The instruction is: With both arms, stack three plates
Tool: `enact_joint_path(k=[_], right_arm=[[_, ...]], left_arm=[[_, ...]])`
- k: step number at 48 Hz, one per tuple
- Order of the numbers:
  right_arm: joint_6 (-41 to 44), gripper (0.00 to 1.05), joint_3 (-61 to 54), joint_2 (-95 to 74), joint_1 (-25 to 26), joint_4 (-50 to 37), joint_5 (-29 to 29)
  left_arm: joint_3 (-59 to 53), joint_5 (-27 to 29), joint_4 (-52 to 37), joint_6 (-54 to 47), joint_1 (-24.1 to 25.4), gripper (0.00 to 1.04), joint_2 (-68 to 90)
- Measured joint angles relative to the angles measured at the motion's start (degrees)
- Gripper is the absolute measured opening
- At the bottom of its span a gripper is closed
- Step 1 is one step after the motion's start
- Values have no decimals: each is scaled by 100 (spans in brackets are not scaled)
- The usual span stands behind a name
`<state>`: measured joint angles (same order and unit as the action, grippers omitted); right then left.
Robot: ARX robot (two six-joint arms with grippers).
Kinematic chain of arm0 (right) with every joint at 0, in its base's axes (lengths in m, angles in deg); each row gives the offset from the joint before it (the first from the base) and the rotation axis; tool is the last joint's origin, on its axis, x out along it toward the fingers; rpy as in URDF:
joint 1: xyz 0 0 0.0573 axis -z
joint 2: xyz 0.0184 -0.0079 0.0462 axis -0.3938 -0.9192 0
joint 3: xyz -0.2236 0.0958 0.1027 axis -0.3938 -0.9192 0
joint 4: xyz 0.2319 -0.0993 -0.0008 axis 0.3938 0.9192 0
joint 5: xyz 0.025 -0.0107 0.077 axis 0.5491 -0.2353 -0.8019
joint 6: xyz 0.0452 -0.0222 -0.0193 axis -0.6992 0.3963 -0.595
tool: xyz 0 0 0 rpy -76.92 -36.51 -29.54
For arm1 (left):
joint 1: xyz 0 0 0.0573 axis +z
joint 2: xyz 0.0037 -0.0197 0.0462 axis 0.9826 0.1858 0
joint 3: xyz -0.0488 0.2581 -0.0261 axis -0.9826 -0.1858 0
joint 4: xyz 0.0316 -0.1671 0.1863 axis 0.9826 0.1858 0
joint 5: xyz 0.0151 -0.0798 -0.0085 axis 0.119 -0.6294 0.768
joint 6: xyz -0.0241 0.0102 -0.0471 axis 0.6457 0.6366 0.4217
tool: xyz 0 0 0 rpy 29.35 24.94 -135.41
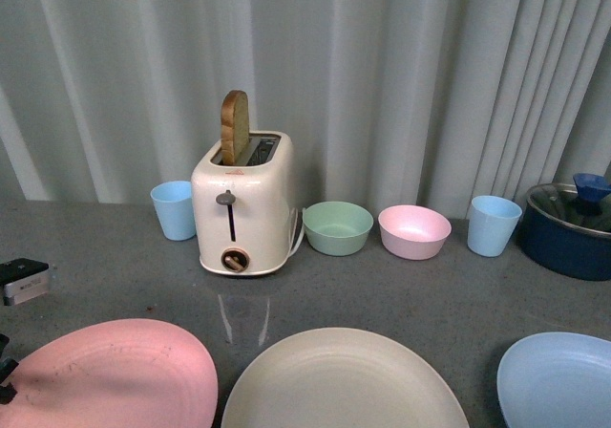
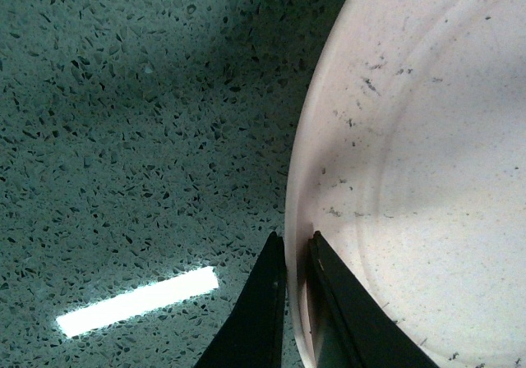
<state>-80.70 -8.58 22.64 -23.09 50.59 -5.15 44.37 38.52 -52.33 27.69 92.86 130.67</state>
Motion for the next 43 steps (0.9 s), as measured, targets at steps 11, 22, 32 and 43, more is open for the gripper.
enact_joint_path(k=[11, 22, 32, 43], right_arm=[[-2, 97, 0, 0, 0, 0, -2], [0, 97, 0, 0, 0, 0, 0], [0, 97, 0, 0, 0, 0, -2], [0, 97, 0, 0, 0, 0, 0]], left_arm=[[125, -26, 179, -7, 37, 5, -11], [367, 59, 420, -90, 151, 4, -142], [684, 24, 870, -197, 192, 4, -448], [1141, -66, 1384, -192, 151, 3, -702]])
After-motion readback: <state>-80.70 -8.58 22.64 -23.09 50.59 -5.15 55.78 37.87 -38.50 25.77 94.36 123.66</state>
